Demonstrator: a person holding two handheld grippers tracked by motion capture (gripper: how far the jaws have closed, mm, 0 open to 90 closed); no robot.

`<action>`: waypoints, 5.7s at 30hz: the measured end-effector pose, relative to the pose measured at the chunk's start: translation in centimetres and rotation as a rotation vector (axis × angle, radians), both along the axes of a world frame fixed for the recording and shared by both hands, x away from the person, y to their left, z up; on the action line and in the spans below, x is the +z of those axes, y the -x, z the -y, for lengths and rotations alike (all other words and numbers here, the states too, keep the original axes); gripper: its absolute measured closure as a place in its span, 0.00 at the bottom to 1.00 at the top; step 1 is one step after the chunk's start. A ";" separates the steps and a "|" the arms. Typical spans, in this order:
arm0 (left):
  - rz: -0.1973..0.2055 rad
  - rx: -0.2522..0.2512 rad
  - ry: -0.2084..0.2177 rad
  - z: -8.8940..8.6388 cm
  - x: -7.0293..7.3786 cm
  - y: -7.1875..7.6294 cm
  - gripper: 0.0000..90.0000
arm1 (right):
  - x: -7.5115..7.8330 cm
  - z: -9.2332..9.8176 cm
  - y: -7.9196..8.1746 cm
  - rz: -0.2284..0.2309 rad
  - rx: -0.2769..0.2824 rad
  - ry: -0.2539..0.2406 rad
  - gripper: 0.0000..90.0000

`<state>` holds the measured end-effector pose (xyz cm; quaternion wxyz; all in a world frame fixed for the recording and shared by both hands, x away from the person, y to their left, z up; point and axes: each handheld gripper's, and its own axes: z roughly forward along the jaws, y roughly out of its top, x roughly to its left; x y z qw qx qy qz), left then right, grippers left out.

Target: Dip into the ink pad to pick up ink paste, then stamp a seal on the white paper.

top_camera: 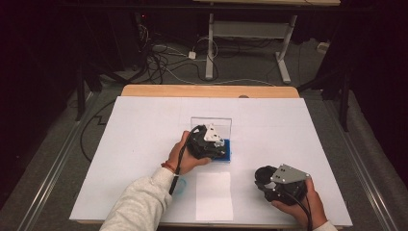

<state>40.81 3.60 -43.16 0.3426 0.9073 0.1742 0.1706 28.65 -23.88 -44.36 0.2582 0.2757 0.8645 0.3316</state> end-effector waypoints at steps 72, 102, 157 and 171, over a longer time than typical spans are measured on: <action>0.022 0.023 -0.001 -2.3 4.6 0.4 0.61 | 0.1 0.0 0.1 0.003 0.010 0.001 0.43; 0.018 0.019 0.116 -8.9 4.1 3.9 0.61 | 0.6 0.3 0.1 0.021 0.009 -0.029 0.43; 0.015 -0.087 0.118 -8.9 4.9 9.5 0.61 | 0.7 0.6 -0.1 0.030 -0.002 -0.041 0.43; -0.016 -0.199 0.076 -5.6 3.6 11.0 0.61 | 0.4 0.4 -0.1 0.018 0.006 -0.029 0.43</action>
